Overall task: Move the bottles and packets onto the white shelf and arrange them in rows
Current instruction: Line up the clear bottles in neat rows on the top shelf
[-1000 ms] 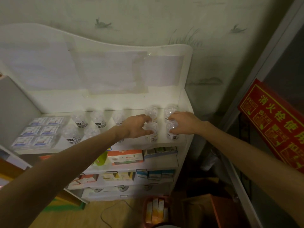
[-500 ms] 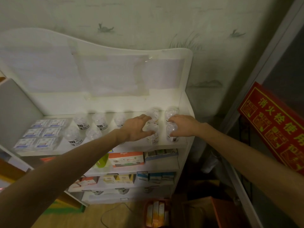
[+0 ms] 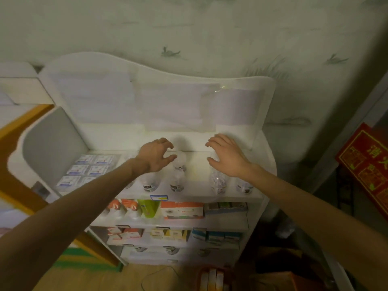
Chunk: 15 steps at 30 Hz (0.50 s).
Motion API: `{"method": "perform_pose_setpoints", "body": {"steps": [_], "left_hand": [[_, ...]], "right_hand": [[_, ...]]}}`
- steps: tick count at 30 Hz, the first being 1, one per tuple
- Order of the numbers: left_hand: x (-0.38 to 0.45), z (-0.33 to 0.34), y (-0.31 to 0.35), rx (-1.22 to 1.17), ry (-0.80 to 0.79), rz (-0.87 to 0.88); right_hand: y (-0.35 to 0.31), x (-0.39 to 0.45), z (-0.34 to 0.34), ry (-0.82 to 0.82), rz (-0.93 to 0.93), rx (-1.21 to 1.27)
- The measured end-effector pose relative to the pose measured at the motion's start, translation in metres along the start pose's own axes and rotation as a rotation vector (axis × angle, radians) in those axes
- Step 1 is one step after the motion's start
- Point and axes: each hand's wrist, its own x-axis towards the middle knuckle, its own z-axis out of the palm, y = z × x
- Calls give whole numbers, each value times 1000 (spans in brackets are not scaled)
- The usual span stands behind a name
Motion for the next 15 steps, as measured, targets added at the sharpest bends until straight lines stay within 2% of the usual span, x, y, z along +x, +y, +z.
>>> {"method": "perform_pose_setpoints", "body": {"steps": [9,15], "left_hand": [[-58,-2,-94,-29,-52,-133],[-84,0,-129,-73,-122,-95]], "right_hand": [[-89,54,50,-134,166,111],[-143,65,74,-181,221,126]]}}
